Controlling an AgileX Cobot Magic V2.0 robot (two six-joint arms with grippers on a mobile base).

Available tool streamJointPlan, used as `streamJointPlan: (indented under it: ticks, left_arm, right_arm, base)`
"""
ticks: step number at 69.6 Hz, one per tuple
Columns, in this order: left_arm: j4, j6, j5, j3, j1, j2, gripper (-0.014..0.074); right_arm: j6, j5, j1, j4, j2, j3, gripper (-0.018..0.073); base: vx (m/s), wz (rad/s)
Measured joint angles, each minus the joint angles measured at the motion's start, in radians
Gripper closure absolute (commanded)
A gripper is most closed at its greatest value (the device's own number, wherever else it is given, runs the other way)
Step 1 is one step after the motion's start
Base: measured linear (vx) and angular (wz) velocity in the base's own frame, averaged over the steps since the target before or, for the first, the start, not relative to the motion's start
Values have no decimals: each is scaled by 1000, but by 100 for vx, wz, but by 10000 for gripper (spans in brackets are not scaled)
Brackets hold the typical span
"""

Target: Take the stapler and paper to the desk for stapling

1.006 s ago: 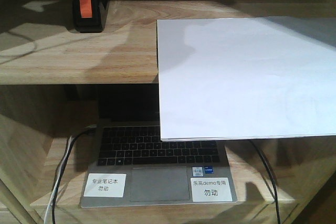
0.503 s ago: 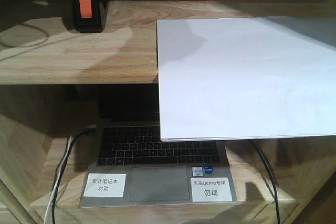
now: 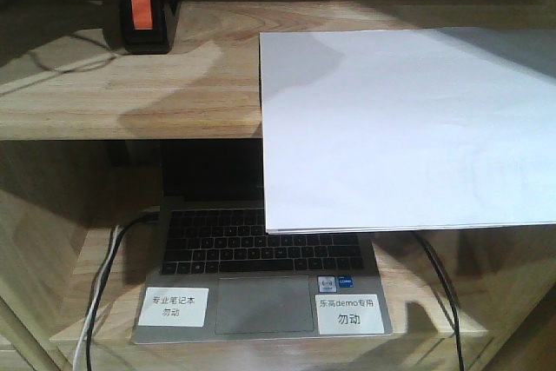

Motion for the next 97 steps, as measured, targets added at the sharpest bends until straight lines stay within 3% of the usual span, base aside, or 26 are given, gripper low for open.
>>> streamJointPlan:
  ticks: [8,15,34,57,74,85,97]
  left_arm:
    - [-2,0,9,0,0,19,138]
    - [-3,-8,23,0,0,23,201]
    - [-2,-62,54,0,0,21,605]
    - [5,-64,49,3,0,-7,603]
    - [-39,-51,14,42,0,-99,603]
    - [-85,-22,-87,202,0,-222,603]
    - [-212,77,-230,427,0,-410,603]
  right_arm:
    - [0,0,0,0,0,0,569]
    - [0,0,0,0,0,0,569]
    - [0,0,0,0,0,0,569]
    - [0,0,0,0,0,0,569]
    - [0,0,0,0,0,0,569]
    - [0,0,0,0,0,0,569]
    - [0,0,0,0,0,0,569]
  base:
    - [0,0]
    - [0,0]
    - [0,0]
    - [0,0]
    - [0,0]
    - [0,0]
    - [0,0]
